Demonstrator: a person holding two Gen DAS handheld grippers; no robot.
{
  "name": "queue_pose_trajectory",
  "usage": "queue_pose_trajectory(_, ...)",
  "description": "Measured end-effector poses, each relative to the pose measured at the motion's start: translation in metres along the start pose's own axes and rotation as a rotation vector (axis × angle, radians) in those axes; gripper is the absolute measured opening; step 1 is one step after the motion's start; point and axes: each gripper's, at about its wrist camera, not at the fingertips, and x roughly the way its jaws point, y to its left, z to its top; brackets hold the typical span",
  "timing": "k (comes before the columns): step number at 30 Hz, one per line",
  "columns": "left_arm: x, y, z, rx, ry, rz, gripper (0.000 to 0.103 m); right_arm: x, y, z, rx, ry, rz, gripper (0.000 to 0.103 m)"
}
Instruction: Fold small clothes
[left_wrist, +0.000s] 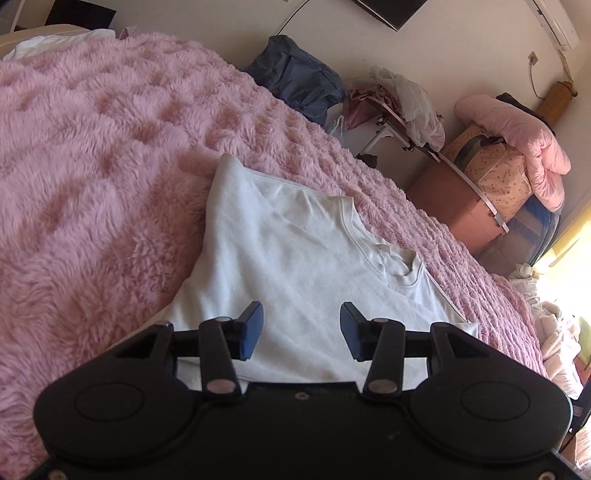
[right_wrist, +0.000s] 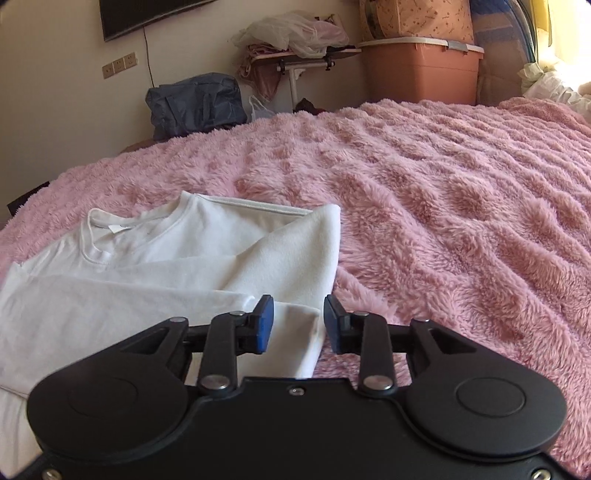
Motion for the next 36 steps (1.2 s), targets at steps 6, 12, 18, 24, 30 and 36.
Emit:
queue_pose_trajectory(6, 0.022, -0.005, -0.003, 0.014, 0.027, 0.038, 0.049, -0.031, 0.042, -0.008, -0.146, -0.008, 0.174, 0.033)
queue_pose_trajectory(12, 0.035, 0.017, -0.006, -0.018, 0.079, 0.086, 0.049, -0.009, 0.052, -0.036, -0.226, 0.175, 0.122, 0.033)
queue_pose_trajectory(18, 0.04, 0.02, -0.006, -0.001, 0.107, 0.088, 0.049, -0.008, 0.032, -0.048, -0.154, 0.187, 0.119, 0.031)
queue_pose_trajectory(24, 0.022, 0.0, 0.015, -0.001, 0.134, 0.078, 0.048, -0.01, 0.042, -0.046, -0.157, 0.198, 0.081, 0.033)
queue_pose_trajectory(30, -0.057, -0.033, 0.023, 0.134, 0.092, -0.009, 0.05, -0.069, 0.055, -0.031, -0.144, 0.159, 0.169, 0.04)
queue_pose_trajectory(36, -0.137, -0.047, -0.007, 0.274, 0.202, 0.083, 0.051, -0.14, 0.072, -0.04, -0.216, 0.168, 0.213, 0.045)
